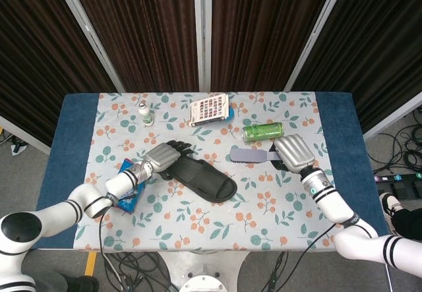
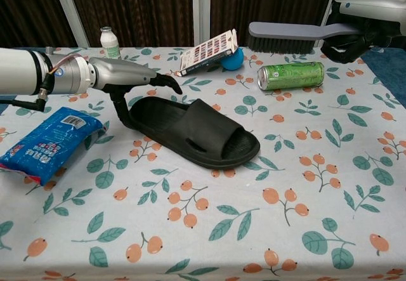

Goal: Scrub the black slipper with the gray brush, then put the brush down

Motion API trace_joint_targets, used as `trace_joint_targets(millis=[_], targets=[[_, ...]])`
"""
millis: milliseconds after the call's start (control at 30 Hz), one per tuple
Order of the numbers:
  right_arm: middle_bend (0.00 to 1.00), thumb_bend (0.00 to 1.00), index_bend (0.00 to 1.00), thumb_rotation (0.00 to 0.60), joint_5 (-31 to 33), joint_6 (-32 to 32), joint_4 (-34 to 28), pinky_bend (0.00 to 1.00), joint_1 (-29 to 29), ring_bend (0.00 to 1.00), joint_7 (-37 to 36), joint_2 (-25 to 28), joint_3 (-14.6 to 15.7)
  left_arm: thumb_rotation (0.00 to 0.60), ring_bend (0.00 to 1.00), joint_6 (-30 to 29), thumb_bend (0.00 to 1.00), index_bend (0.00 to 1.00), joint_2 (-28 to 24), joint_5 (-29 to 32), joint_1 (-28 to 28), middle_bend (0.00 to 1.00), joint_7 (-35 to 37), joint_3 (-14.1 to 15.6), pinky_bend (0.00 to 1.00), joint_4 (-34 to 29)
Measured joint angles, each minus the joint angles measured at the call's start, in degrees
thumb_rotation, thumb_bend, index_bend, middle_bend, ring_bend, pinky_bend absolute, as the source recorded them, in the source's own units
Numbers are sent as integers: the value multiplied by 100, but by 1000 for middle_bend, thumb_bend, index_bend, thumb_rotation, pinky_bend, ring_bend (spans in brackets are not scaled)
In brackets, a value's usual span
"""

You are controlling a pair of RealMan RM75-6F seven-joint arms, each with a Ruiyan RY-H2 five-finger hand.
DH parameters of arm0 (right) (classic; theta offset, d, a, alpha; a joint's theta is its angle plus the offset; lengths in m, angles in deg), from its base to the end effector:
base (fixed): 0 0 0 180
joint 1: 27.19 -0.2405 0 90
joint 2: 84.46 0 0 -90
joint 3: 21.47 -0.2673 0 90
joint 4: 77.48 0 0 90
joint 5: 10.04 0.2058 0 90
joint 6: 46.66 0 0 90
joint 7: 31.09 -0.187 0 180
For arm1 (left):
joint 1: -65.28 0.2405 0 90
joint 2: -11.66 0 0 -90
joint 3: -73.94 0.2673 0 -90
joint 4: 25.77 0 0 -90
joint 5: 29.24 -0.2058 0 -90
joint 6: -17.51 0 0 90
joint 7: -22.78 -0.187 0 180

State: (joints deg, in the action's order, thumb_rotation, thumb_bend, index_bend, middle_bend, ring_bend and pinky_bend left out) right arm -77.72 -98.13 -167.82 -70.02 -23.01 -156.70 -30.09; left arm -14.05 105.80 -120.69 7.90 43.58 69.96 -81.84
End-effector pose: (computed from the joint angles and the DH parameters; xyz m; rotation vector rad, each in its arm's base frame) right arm -0.1671 -0.4033 0.0539 1.8768 -0.9419 0.9111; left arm -0.1406 0.4400 -0.0894 -2.2970 -0.9427 -0.7096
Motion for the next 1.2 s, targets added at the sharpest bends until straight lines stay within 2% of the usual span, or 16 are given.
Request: trace_joint_targets(millis=[100, 200, 433, 667, 1000, 1200], targets=[[1000, 462, 1000, 600, -48, 54, 74, 1000, -18, 1000, -33, -92, 17, 600, 48, 126, 263, 161, 99, 117, -56, 140, -10, 47, 120, 80], [1000, 462, 1000, 600, -95, 108, 153, 1000, -38, 1000, -74, -170, 31, 600, 117, 80, 295, 270, 188, 187, -55, 263, -28, 50, 162, 168], [1000, 463, 1000, 600, -209, 307, 376, 1000, -137, 1000, -72, -455, 105, 600, 218, -104, 304, 378, 401, 382, -32, 385, -162, 60, 235, 354], [1000, 461, 1000, 600, -530, 409, 906, 1000, -293, 1000, -28, -1022, 199, 600, 238, -181, 306, 405, 433, 491, -26, 409, -252, 74, 240, 338], [1000, 460, 1000, 600, -978, 272, 2287, 1000, -617, 1000, 136, -2257, 158, 600, 238, -211, 307, 404, 371, 678, -48, 410, -629, 47, 240, 153], [1000, 460, 1000, 600, -1246, 224, 3010, 1000, -810, 1000, 448, -2763, 209, 600, 238, -163, 307, 404, 339, 800, -58, 410, -792, 40, 240, 58]])
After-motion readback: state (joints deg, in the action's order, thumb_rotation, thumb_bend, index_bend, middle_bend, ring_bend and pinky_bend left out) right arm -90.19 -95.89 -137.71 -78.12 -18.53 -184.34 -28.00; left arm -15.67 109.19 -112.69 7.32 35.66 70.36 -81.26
